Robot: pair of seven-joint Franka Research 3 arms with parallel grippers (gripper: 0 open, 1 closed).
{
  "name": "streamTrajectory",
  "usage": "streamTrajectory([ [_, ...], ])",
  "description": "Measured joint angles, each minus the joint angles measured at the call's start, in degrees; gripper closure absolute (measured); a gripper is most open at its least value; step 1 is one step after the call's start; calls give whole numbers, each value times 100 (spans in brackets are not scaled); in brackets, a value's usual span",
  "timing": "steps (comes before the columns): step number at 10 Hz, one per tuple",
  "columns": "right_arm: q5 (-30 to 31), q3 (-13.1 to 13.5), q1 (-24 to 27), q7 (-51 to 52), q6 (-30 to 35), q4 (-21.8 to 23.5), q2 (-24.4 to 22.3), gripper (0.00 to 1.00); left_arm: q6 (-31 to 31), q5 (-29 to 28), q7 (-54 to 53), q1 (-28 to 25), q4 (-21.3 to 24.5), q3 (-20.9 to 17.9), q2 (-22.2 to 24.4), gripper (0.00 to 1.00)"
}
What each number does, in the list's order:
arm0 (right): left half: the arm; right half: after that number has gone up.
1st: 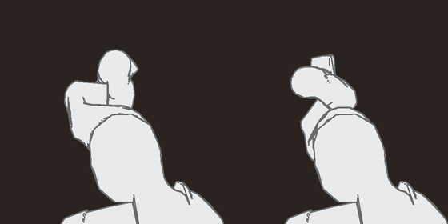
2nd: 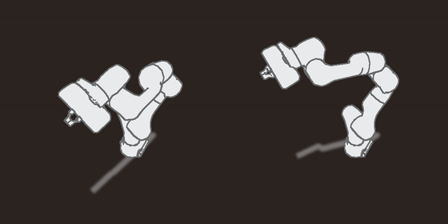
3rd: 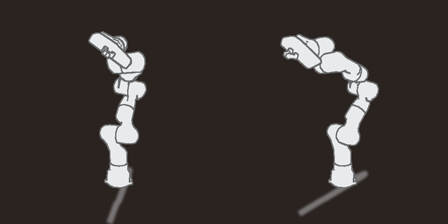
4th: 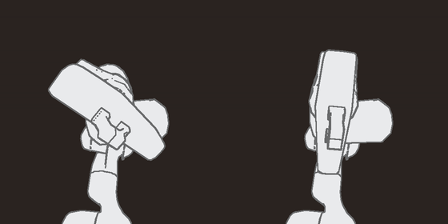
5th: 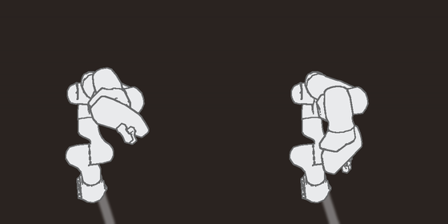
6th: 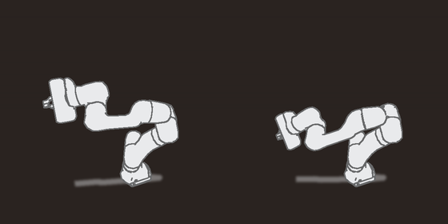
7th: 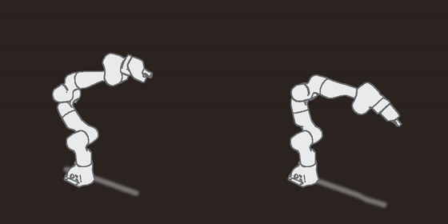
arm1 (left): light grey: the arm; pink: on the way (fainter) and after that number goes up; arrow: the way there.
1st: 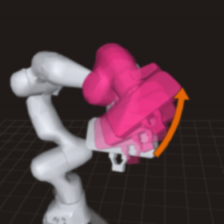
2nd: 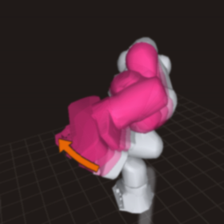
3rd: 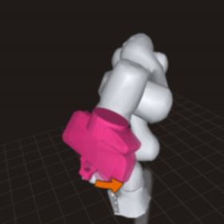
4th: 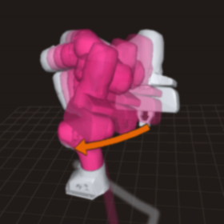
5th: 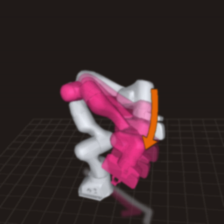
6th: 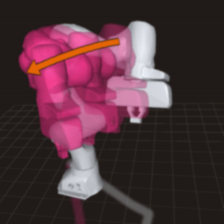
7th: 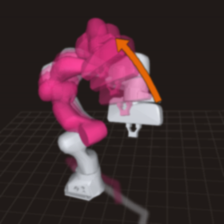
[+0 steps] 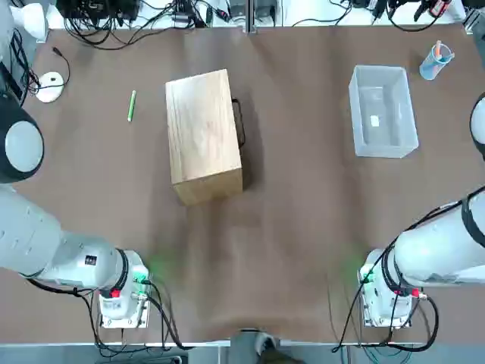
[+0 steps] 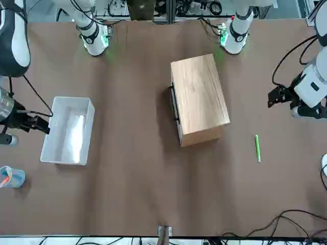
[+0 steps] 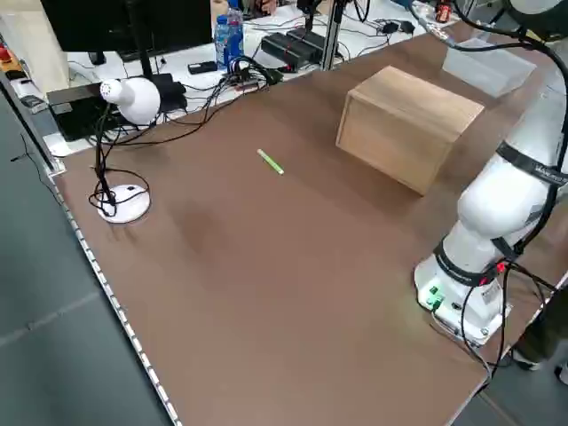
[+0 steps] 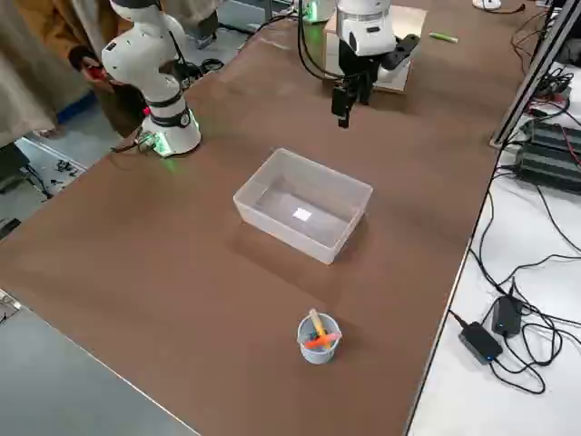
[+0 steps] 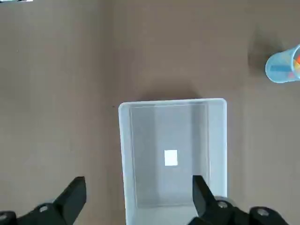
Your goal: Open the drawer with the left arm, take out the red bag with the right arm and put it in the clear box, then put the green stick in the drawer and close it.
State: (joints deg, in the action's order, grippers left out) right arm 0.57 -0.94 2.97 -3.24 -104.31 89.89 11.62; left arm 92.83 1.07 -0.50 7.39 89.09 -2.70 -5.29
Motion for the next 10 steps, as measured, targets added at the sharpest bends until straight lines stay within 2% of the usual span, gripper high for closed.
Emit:
streamTrajectory([
  [8,0,-1,-6,0,-1,0,0,0,41,25,21,-2,-21,54,1,0],
  [10,0,-1,-6,0,-3,1,0,0,40,54,744,12,-15,571,-17,0],
])
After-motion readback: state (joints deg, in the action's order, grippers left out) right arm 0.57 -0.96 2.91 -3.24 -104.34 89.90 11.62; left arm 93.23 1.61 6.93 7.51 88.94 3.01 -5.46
